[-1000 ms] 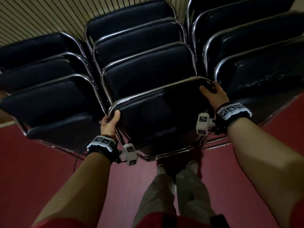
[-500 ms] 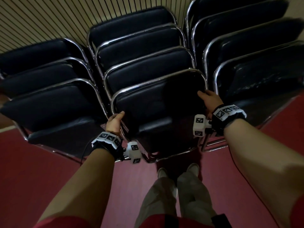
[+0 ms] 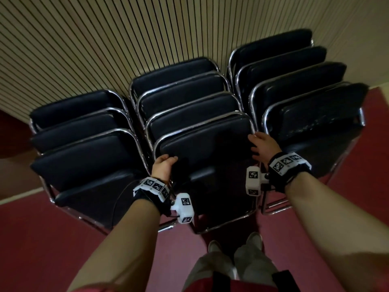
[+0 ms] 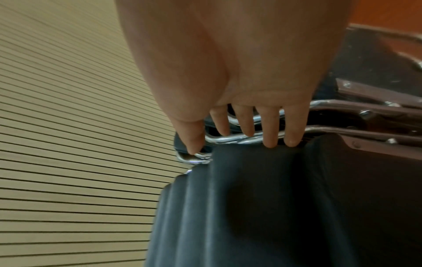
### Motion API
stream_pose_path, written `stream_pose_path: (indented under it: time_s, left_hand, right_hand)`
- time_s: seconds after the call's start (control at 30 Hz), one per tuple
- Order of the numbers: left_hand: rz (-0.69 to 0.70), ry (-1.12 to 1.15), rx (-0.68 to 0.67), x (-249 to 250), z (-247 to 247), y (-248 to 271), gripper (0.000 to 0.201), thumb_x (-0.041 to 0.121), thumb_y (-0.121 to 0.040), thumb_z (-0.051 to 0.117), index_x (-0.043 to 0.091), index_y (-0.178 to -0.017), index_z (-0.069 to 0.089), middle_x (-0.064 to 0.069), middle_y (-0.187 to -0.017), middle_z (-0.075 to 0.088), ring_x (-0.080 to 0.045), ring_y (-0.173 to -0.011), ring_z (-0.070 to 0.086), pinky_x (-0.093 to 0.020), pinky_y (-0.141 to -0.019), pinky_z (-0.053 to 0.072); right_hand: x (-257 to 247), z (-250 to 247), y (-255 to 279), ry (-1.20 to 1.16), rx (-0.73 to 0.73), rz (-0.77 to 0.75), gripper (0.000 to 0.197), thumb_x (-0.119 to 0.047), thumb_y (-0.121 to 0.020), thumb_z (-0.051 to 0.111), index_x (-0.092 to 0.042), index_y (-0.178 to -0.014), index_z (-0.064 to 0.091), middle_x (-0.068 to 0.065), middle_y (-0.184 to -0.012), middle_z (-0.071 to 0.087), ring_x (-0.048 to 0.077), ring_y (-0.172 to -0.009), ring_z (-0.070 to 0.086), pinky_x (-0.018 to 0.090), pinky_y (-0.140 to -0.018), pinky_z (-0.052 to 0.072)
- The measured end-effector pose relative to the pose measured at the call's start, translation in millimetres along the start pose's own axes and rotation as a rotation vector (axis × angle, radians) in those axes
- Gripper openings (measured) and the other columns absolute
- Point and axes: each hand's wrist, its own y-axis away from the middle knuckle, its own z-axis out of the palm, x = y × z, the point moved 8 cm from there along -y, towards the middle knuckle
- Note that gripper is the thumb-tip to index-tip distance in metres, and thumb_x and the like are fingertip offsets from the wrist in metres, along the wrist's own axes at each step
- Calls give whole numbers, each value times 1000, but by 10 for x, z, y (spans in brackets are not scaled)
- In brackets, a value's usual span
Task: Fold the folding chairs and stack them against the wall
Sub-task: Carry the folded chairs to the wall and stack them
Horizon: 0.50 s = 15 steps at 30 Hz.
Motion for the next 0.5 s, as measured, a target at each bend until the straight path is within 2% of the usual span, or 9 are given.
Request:
stream_pose_path:
  time_s: [0.03, 0.1, 0.17, 0.23, 0.3, 0.33, 0.43, 0.5]
  left_hand:
    - [22, 4, -14, 71, 23, 61, 30, 8, -89, 71, 14, -115, 58, -10, -107, 65, -17, -83, 63, -38, -87, 54]
    - [67, -24, -38, 222, 82, 204, 30, 10, -91, 68, 16, -118, 57, -3, -101, 64, -11, -80, 60, -31, -72, 49]
    - [105, -45, -65, 353, 163, 325, 27, 12, -92, 67, 19, -116, 56, 2, -88, 59, -9, -71, 55, -26, -61, 41]
    - [132, -62, -99, 445, 289, 432, 27, 14, -91, 69, 20, -115, 57, 2, -83, 58, -10, -63, 51, -24, -56, 40]
    - [159, -94, -134, 511, 465, 558, 28, 16, -90, 70, 19, -115, 58, -2, -88, 60, -12, -62, 52, -24, -55, 40]
    - [174, -109, -151, 543, 561, 628, 28, 17, -91, 69, 19, -117, 57, -2, -90, 60, -13, -65, 53, -25, -56, 40]
    - [214, -151, -240, 610, 989, 882, 29, 20, -93, 66, 19, -121, 57, -2, -92, 59, -15, -74, 53, -28, -62, 41]
    - [230, -163, -290, 613, 1262, 1025, 29, 21, -93, 66, 19, -121, 58, -3, -96, 60, -17, -80, 55, -31, -69, 43]
  right_hand:
    - [-57, -9, 84, -13, 0, -15, 57, -37, -95, 61, -22, -147, 41, 8, -128, 59, 29, -119, 56, 48, -100, 46]
    - [-142, -48, 231, -44, -1, -47, 48, -39, -93, 63, -24, -138, 51, 0, -120, 61, 23, -108, 59, 43, -92, 49]
    - [-247, -118, 383, -57, -9, -90, 26, -37, -92, 62, -26, -116, 61, -2, -100, 62, 19, -90, 59, 37, -78, 48]
    - [-330, -234, 542, -94, -28, -133, 9, -35, -91, 62, -27, -96, 60, 0, -85, 57, 18, -76, 55, 31, -63, 45]
    - [-393, -400, 704, -119, -30, -162, 7, -30, -96, 60, -24, -96, 57, 1, -79, 53, 14, -67, 53, 24, -53, 42]
    - [-416, -501, 794, -125, -7, -174, 6, -28, -98, 59, -23, -101, 56, 0, -80, 55, 13, -68, 55, 24, -54, 44]
    - [-371, -939, 1023, -158, 76, -174, 32, -32, -95, 63, -24, -126, 55, 1, -106, 64, 21, -93, 64, 35, -74, 50]
    - [-316, -1246, 1141, -159, 122, -191, 38, -35, -93, 66, -24, -127, 56, 3, -115, 65, 23, -99, 66, 38, -79, 53]
